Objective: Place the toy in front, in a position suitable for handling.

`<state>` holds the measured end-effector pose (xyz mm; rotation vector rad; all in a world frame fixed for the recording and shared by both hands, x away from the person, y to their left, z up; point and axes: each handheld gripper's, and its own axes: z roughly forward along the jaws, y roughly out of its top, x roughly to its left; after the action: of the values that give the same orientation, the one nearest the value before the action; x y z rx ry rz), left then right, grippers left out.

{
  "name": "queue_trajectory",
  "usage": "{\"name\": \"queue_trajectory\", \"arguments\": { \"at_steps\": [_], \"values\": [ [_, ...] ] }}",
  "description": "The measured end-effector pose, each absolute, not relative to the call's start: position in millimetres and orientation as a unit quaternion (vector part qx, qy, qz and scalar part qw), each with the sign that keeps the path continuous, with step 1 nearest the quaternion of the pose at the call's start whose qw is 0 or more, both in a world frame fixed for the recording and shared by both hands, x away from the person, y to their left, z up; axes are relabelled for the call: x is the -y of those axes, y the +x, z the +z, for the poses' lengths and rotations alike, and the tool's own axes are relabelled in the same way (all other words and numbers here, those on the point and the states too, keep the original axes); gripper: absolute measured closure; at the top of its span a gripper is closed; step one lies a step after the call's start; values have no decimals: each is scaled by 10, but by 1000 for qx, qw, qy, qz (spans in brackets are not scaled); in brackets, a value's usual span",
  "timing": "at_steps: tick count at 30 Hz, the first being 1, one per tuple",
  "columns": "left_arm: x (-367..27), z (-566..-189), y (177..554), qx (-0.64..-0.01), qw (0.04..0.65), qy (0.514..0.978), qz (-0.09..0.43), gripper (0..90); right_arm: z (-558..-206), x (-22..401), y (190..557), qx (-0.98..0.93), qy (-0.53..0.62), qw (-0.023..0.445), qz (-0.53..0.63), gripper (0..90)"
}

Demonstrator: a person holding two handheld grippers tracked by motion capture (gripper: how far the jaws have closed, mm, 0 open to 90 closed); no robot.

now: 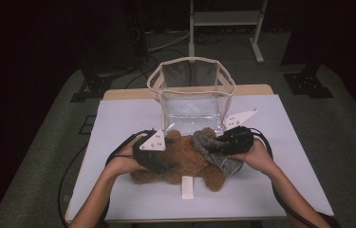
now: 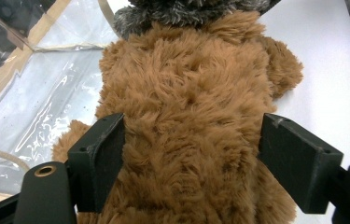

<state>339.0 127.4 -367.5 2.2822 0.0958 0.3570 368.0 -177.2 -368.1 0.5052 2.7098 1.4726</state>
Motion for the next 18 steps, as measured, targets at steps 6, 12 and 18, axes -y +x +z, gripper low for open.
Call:
{"name": "queue_trajectory", "arguments": {
  "at_steps": [6, 12, 18],
  "values": [
    [-1130, -3719, 3416, -29, 355, 920, 165, 191, -3703, 1765, 3701, -867, 165, 6, 471, 709],
    [-929, -3703, 3447, -15, 288, 941, 178, 174, -3742, 1757, 3727, -867, 169, 4, 470, 710],
    [-923, -3691, 3448, -1, 299, 938, 175, 483, -3774, 1812, 3737, -863, 176, 0, 474, 709]
  ]
}}
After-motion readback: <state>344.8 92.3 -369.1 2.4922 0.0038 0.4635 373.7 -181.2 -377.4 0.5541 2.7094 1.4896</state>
